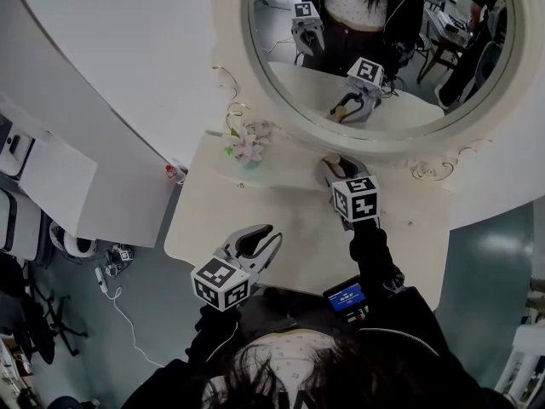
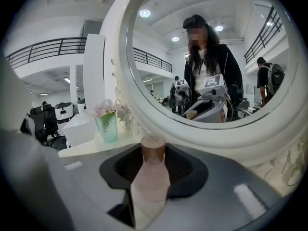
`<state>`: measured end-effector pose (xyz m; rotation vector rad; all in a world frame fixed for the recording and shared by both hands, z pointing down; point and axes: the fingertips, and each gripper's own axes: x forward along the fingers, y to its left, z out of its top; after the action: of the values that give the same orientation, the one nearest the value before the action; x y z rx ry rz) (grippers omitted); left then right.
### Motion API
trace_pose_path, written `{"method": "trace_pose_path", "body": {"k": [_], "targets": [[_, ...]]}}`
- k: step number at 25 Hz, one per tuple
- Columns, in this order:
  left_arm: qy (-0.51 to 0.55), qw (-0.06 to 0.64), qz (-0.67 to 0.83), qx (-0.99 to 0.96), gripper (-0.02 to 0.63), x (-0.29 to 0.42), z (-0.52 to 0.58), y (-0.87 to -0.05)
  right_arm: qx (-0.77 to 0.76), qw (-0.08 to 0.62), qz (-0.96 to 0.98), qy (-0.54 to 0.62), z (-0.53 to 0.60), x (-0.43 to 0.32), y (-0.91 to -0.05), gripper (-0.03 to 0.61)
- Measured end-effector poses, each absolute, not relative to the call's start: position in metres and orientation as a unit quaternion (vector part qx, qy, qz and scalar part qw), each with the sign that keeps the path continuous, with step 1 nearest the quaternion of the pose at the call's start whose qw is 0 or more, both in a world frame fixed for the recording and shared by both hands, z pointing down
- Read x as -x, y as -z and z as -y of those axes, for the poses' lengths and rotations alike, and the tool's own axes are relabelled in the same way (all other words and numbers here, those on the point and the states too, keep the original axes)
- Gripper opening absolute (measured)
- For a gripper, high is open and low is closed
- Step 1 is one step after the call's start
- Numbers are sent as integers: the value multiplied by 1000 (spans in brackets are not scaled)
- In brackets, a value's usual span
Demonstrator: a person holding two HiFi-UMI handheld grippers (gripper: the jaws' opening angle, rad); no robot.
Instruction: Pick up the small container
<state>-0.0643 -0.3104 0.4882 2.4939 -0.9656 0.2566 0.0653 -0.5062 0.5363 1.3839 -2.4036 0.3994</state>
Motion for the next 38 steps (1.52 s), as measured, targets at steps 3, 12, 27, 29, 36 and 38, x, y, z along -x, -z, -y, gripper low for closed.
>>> {"method": "trace_pose_path", "body": {"k": [3,12,27,29,36,38], "targets": [[-97,229,346,-905,83,62,310,-492,-486,163,845,-150,503,-65,-532,150],[-85,245,320,-911,112,46,309,-500,-462,139,859,-174,474,-55,-499,149],[-46,297,266,-916,218,23,303,-512,-396,103,899,-153,393,-10,-427,149],[-43,303,262,-916,225,23,301,-512,-389,97,904,-150,380,-2,-418,149],[-40,297,248,-921,238,22,291,-506,-367,87,915,-144,343,22,-400,149],[-35,292,245,-924,238,22,288,-502,-362,88,917,-144,333,28,-399,149]]}}
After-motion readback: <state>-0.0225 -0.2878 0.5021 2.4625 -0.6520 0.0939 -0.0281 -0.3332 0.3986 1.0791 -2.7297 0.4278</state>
